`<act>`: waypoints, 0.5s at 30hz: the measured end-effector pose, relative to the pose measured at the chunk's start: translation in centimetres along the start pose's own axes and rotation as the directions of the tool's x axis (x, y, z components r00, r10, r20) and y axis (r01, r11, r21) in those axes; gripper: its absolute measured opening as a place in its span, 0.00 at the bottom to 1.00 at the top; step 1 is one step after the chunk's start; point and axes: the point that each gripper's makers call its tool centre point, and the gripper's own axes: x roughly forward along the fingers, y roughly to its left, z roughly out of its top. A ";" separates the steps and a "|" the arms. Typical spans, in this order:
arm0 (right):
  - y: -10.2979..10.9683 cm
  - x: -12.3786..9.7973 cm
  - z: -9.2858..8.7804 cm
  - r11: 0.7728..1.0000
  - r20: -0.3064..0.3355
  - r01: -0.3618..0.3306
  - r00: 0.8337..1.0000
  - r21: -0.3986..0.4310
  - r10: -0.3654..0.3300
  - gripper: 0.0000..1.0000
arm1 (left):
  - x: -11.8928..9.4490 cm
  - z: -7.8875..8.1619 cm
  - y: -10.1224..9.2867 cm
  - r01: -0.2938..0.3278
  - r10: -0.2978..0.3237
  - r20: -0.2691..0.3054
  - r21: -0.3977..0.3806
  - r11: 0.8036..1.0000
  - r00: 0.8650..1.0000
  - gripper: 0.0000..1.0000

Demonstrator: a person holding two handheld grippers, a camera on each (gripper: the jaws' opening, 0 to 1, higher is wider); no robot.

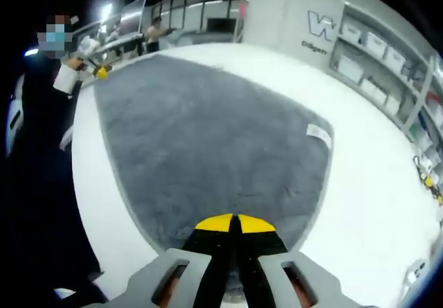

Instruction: Open the folded towel by lifting each exposed corner and separating the folded layers until the towel lies flat within the target outline without major curled edges

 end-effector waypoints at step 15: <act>2.5 -0.9 0.4 0.991 -0.017 -0.065 0.998 -0.114 0.063 0.00 | -1.1 1.5 -2.7 0.108 -0.113 0.073 0.075 0.991 0.991 0.01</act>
